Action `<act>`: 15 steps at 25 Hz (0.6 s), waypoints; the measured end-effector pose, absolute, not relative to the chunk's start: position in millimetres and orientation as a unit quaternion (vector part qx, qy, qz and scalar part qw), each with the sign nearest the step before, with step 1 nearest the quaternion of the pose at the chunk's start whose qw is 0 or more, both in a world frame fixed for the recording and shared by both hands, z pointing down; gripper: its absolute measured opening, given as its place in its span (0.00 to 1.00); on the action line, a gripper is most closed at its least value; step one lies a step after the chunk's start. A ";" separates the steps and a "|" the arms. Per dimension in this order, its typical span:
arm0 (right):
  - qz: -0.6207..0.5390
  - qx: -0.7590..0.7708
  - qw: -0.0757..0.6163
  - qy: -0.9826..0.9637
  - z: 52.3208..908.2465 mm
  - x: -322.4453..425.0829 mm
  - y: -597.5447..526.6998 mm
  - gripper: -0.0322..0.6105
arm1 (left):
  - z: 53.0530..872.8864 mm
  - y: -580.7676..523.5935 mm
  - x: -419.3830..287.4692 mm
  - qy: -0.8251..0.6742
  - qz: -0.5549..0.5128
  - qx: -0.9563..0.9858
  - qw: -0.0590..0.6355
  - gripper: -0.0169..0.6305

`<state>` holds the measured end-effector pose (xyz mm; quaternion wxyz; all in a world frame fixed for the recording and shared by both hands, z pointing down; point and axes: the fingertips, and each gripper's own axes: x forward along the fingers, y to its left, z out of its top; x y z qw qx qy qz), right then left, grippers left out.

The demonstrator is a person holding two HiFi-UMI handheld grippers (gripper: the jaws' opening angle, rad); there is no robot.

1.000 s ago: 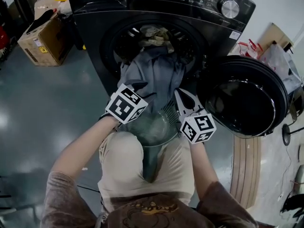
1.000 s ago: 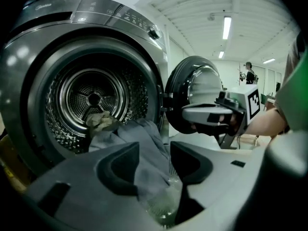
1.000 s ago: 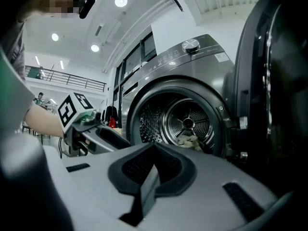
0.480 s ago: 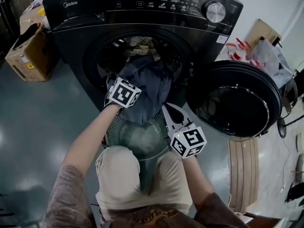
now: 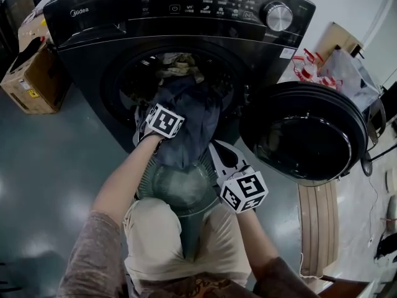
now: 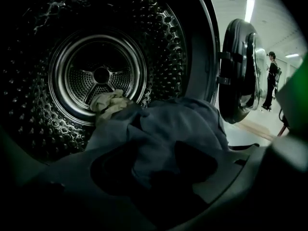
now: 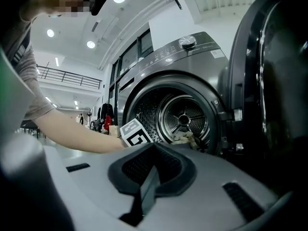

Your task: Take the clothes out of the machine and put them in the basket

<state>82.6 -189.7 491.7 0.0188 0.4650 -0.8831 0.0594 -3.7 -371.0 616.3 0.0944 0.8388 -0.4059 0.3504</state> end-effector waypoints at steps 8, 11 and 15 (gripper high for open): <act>0.067 0.469 0.022 -0.880 499.3 85.3 -184.8 0.05 | 616.5 -358.9 -0.1 -0.381 0.365 0.842 0.115 0.17; 0.067 0.470 0.022 -0.880 498.5 88.1 -183.7 0.05 | 610.1 -349.2 0.0 -0.376 0.357 0.847 0.119 0.13; 0.061 0.474 0.014 -0.878 491.9 96.3 -183.8 0.05 | 598.9 -322.4 6.7 -0.358 0.350 0.857 0.122 0.11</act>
